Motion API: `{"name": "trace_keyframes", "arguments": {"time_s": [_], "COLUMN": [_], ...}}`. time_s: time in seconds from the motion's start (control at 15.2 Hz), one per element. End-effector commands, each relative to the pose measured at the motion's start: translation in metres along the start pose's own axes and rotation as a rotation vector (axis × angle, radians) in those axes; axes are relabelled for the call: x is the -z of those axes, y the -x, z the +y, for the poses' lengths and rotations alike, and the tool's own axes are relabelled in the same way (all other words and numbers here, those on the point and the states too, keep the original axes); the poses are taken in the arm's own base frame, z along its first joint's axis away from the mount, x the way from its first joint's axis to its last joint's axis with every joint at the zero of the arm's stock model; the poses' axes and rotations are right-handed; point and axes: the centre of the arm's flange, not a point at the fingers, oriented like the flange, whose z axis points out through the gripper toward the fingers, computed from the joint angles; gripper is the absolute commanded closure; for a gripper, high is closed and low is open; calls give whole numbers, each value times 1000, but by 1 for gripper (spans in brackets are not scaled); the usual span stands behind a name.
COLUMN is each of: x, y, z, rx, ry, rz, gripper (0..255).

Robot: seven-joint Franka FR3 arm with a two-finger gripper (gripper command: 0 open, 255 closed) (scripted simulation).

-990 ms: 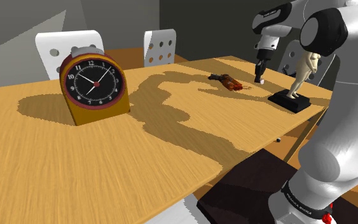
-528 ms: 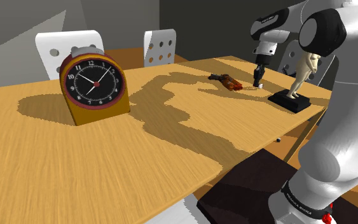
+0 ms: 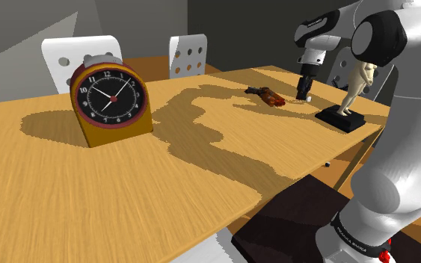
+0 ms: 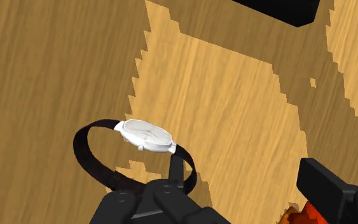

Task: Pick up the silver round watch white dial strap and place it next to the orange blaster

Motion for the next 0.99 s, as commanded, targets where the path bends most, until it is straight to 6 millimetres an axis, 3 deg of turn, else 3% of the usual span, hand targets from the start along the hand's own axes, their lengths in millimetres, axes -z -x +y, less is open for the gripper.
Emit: {"name": "trace_keyframes", "arguments": {"time_s": [0.0,0.13,0.4,0.92], "x": [0,0,50,50], "y": [0,0,0,0], "z": [0,0,0,0], "rx": [0,0,0,0], "ry": [0,0,0,0], "rz": [0,0,0,0], "gripper": [0,0,0,0]}}
